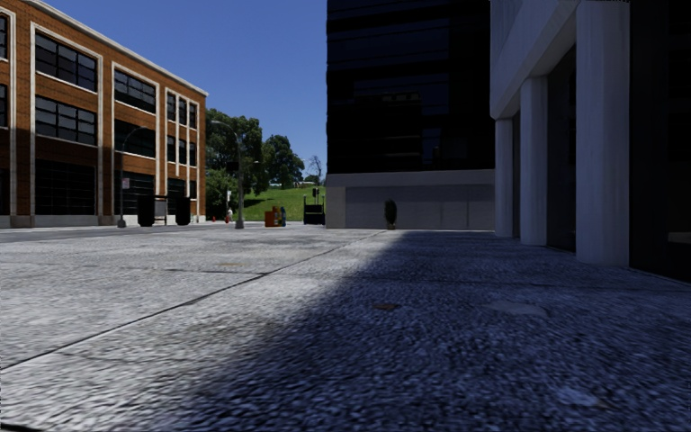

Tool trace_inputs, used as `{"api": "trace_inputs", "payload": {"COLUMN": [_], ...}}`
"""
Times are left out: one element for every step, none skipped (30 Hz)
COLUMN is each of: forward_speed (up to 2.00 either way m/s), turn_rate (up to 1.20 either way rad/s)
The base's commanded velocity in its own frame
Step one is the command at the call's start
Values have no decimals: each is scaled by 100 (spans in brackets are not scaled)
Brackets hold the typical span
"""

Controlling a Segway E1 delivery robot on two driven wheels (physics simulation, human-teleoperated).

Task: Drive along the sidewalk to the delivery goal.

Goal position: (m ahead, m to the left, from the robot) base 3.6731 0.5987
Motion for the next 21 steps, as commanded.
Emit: {"api": "trace_inputs", "payload": {"forward_speed": [200, 200, 200, 200, 200, 200, 200, 200, 200, 200, 200, 200, 200, 200, 200, 200, 200, 200, 200, 200, 200], "turn_rate": [0, 0, 0, 0, 0, 0, 0, 0, 0, 0, 0, 0, 0, 0, 0, 0, 0, 0, 0, 0, 0]}}
